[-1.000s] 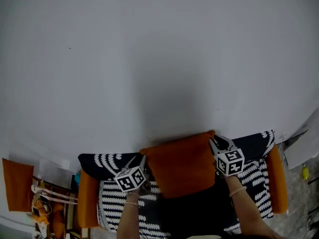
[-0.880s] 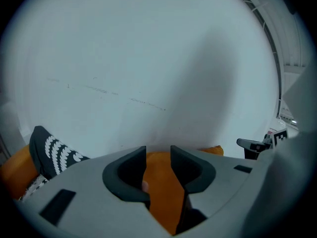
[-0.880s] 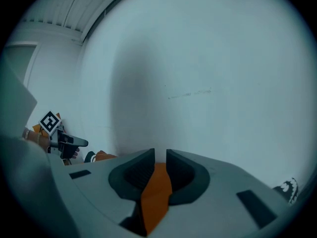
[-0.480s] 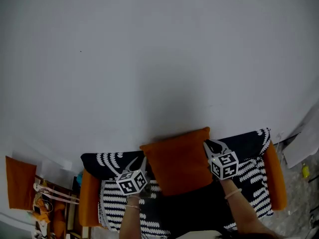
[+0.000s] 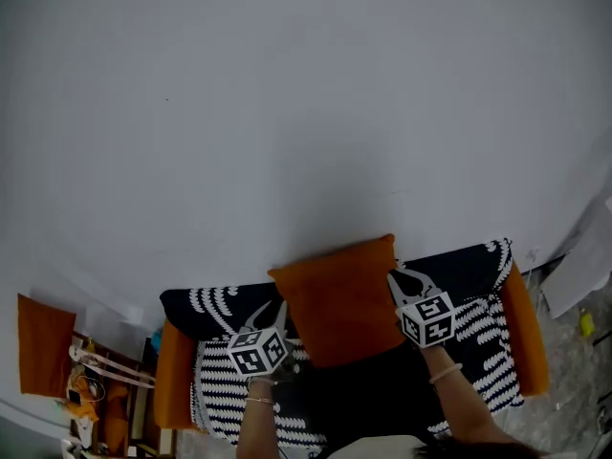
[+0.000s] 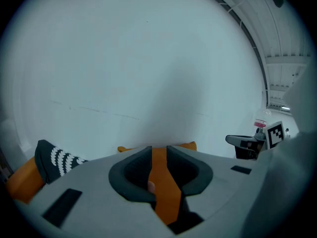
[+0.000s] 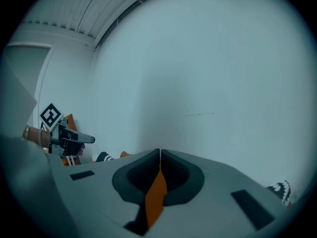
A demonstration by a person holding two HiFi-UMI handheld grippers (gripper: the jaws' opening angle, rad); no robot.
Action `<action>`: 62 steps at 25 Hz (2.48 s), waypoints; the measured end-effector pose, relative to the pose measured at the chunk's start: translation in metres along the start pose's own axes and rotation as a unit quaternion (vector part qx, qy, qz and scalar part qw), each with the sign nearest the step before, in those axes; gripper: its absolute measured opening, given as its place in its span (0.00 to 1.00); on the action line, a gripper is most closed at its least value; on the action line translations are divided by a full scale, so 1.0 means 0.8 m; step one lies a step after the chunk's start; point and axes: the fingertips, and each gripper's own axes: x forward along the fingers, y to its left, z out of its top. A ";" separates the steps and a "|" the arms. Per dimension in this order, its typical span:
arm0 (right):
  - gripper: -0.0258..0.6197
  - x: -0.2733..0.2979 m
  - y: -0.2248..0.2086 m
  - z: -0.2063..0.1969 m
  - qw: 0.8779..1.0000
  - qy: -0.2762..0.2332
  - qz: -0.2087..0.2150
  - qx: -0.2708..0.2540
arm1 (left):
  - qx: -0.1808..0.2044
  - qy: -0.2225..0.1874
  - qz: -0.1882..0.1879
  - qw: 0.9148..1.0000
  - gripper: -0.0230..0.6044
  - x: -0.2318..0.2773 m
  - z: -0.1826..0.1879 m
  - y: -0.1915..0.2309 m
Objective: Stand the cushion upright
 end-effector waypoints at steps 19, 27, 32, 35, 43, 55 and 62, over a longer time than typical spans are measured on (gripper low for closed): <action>0.05 -0.120 0.047 0.039 0.997 -0.030 0.043 -0.055 | 0.016 -0.060 0.006 0.998 0.10 -0.112 0.011 -0.096; 0.05 -0.161 0.066 0.050 0.996 -0.048 0.054 -0.057 | 0.025 -0.090 0.008 0.996 0.08 -0.155 0.016 -0.138; 0.05 -0.181 0.080 0.054 0.995 -0.057 0.053 -0.060 | 0.040 -0.099 0.002 0.994 0.08 -0.176 0.017 -0.154; 0.05 -0.190 0.086 0.053 0.995 -0.061 0.047 -0.062 | 0.051 -0.108 -0.003 0.993 0.07 -0.189 0.022 -0.162; 0.05 -0.229 0.116 0.049 0.996 -0.070 0.030 -0.048 | 0.069 -0.118 -0.034 0.990 0.07 -0.233 0.013 -0.176; 0.05 -0.312 0.185 0.050 0.995 -0.087 0.013 -0.052 | 0.085 -0.130 -0.064 0.986 0.07 -0.326 -0.008 -0.190; 0.05 -0.354 0.221 0.049 0.994 -0.095 0.005 -0.057 | 0.090 -0.138 -0.074 0.983 0.07 -0.377 -0.019 -0.193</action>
